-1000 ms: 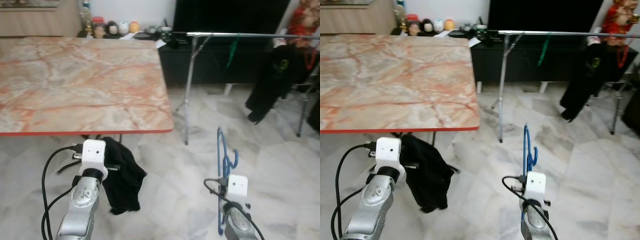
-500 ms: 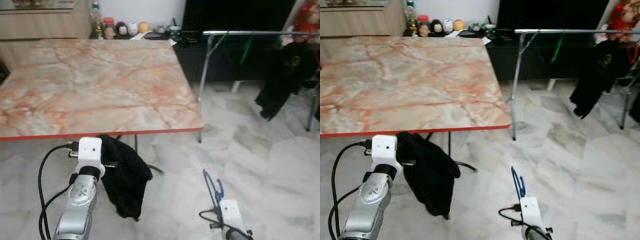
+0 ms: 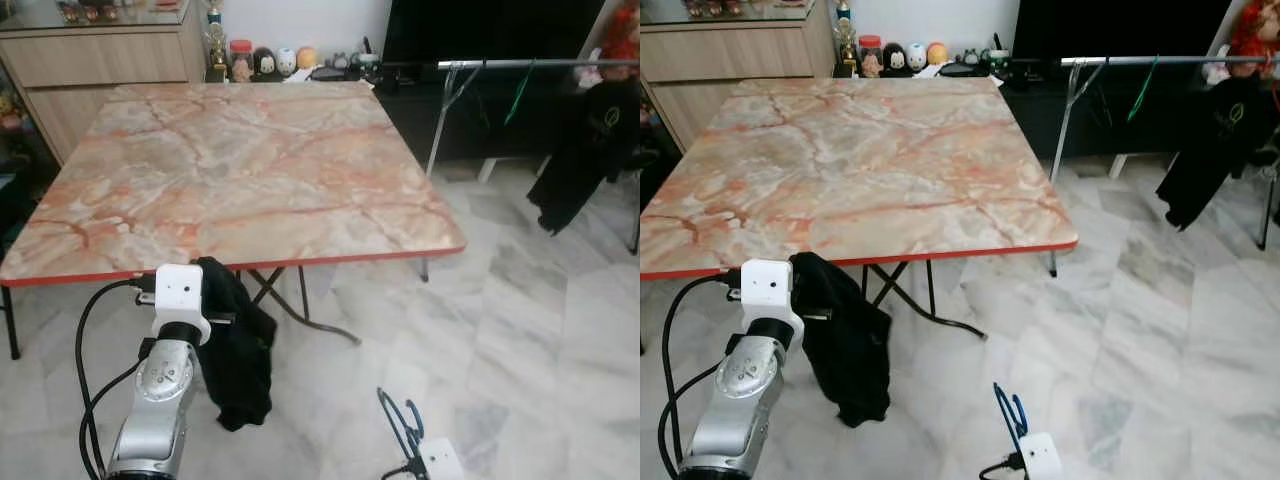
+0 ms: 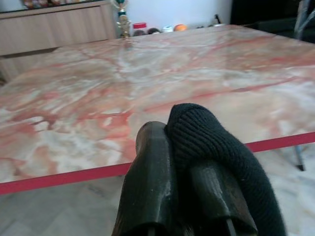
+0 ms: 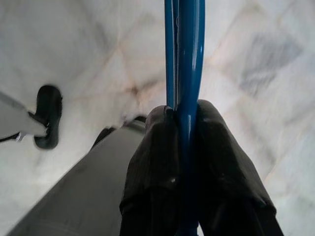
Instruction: Hang hanger
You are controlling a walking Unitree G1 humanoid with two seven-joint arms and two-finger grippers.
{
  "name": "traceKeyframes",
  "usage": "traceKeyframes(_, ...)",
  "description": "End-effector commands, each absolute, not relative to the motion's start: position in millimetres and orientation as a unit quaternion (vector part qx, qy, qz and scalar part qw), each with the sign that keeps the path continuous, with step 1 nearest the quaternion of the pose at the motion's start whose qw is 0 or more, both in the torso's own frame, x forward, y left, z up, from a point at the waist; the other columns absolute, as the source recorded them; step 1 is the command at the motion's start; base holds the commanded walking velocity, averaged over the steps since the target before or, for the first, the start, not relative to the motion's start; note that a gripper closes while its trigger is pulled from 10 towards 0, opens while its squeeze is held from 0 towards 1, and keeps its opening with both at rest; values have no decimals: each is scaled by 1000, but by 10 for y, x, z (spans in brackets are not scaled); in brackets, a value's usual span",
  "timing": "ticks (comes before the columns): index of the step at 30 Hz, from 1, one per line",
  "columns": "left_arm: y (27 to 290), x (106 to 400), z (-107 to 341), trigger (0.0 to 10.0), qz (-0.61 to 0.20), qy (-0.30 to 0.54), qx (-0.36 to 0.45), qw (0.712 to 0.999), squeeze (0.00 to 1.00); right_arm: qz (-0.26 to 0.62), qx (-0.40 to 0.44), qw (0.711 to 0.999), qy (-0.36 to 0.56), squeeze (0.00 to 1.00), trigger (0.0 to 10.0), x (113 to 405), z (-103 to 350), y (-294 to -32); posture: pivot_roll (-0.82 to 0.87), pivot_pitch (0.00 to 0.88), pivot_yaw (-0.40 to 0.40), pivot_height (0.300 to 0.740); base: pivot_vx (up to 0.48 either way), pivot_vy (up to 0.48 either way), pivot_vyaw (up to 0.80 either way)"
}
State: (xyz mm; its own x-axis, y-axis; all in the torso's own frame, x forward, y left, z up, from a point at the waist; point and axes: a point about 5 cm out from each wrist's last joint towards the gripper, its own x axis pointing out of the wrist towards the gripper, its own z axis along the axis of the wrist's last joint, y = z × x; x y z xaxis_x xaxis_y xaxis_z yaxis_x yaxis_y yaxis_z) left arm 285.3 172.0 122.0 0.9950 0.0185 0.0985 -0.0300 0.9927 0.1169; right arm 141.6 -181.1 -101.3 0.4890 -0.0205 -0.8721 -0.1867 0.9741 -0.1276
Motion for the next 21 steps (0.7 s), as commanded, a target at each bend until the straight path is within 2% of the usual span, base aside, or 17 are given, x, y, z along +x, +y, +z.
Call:
traceKeyframes(1, 1668, 2886, 1410, 10000, 6, -86, 49, 995, 0, 39, -105, 858, 501, 0, 10000, 1427, -1000, -1889, -26, 0, -31, 740, 0, 0, 0)
traceKeyframes(8, 1623, 2895, 1512, 10000, -5, -101, 51, 994, 0, 51, -113, 856, 502, 0, 10000, 1431, -1003, -1853, -17, 0, -29, 740, 0, 0, 0)
traceKeyframes(21, 1754, 2945, 1564, 10000, 0, -102, 67, 993, 0, 52, -114, 855, 502, 0, 10000, 1426, -1004, -1863, -22, 0, -29, 740, 0, 0, 0)
